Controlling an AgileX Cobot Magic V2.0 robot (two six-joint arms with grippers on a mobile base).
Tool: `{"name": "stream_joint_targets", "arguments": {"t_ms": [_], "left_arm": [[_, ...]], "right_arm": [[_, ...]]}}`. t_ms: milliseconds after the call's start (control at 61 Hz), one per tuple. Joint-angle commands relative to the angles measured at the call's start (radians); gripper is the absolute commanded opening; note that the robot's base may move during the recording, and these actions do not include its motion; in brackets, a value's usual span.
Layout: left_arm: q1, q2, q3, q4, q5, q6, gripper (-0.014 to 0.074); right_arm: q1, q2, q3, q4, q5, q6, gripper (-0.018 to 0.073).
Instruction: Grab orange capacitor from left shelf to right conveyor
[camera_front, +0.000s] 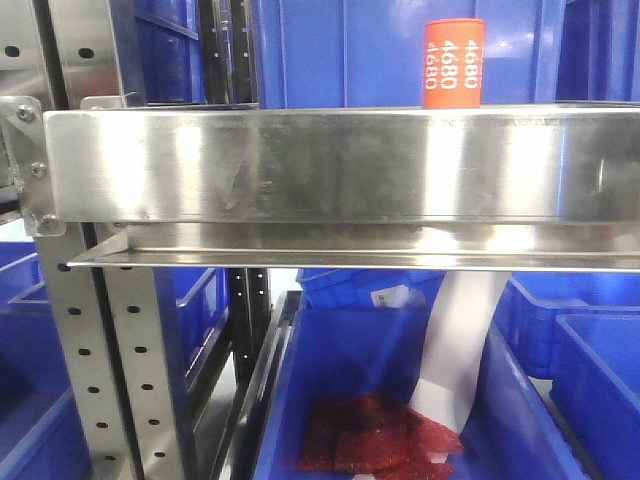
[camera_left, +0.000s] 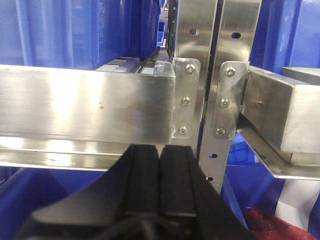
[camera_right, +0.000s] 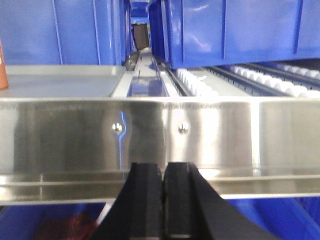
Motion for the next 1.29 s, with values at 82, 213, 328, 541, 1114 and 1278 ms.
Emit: {"name": "stream_joint_targets", "arguments": {"t_ms": [82,213,328,541,1114,1278], "left_arm": [[0.001,-0.011,-0.003,-0.002,-0.09,-0.002,-0.0127],[0.001,-0.011,-0.003,-0.002,-0.09,-0.002,-0.0127],[0.001,-0.011,-0.003,-0.002,-0.09,-0.002,-0.0127],[0.001,-0.011,-0.003,-0.002,-0.09,-0.002,-0.0127],[0.001,-0.011,-0.003,-0.002,-0.09,-0.002,-0.0127],[0.001,-0.011,-0.003,-0.002,-0.09,-0.002,-0.0127]], "right_arm": [[-0.006,-0.013,-0.007,0.006,-0.166,-0.003,0.0054],[-0.005,0.011,-0.089,0.006,-0.117,0.039,0.0054],[-0.005,0.08,-0.229,0.006,-0.006,0.039,0.0055],[0.032,0.291,-0.48,0.006,0.05,0.039,0.0151],[0.451,0.943,-0.636,0.006,-0.227,0.04,0.0622],[0.492,1.109,-0.698,0.006,-0.386,0.055,0.0622]]}}
